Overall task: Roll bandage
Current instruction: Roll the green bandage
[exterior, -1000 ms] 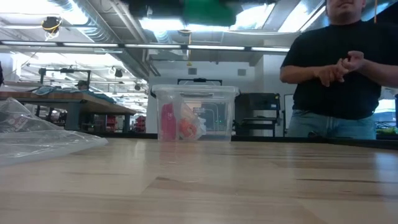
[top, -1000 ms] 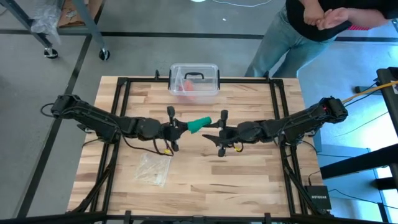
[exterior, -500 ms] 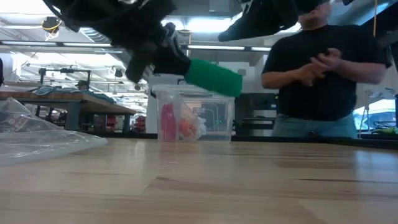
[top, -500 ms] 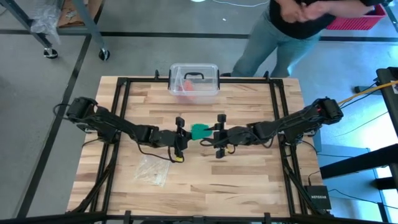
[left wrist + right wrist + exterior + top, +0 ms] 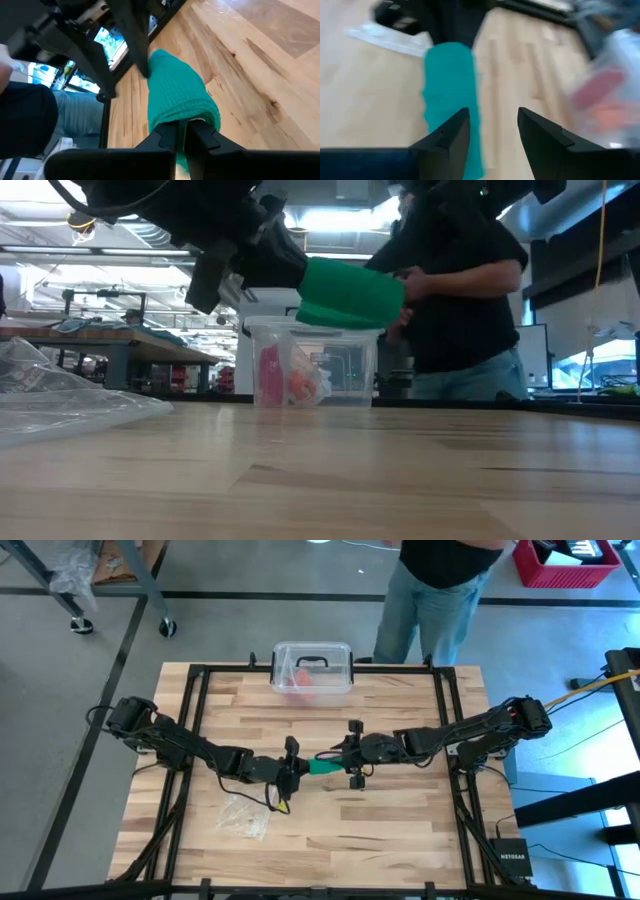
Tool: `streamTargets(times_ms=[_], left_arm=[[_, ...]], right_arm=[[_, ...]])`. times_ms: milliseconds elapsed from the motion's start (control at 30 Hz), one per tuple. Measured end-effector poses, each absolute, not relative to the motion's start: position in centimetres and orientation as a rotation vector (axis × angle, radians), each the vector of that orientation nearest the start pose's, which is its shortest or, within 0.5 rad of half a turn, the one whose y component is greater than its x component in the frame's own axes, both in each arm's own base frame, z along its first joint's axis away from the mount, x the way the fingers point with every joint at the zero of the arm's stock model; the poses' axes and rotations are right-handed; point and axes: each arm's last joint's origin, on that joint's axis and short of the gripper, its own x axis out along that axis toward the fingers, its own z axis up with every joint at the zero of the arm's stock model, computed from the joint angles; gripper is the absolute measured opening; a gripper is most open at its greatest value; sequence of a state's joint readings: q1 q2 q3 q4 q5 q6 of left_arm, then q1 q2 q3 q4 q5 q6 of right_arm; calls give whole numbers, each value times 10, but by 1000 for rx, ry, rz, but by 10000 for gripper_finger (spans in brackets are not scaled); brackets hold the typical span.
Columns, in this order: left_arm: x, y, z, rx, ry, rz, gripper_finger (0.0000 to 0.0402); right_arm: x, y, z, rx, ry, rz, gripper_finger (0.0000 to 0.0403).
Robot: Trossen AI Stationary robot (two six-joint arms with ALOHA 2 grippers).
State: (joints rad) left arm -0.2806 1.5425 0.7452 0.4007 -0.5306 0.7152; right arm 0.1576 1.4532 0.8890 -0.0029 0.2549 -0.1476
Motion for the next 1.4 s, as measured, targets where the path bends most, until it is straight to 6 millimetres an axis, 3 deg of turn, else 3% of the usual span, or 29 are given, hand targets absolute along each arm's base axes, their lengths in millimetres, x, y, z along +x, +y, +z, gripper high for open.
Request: streamTargets(times_ms=[233, 567, 867, 1133, 1400], left_arm=[[309, -67, 189, 861, 468, 96, 8], [310, -80, 188, 911, 438, 22, 8], [309, -86, 191, 929, 401, 16, 8], [299, -100, 212, 963, 304, 29, 8], [287, -100, 242, 855, 211, 120, 8]], right_arm=[[307, 45, 231, -170, 571, 121, 170], [298, 32, 222, -210, 719, 0, 170], [305, 34, 218, -178, 689, 103, 170], [305, 33, 210, -191, 747, 128, 170], [283, 28, 232, -191, 753, 102, 170]])
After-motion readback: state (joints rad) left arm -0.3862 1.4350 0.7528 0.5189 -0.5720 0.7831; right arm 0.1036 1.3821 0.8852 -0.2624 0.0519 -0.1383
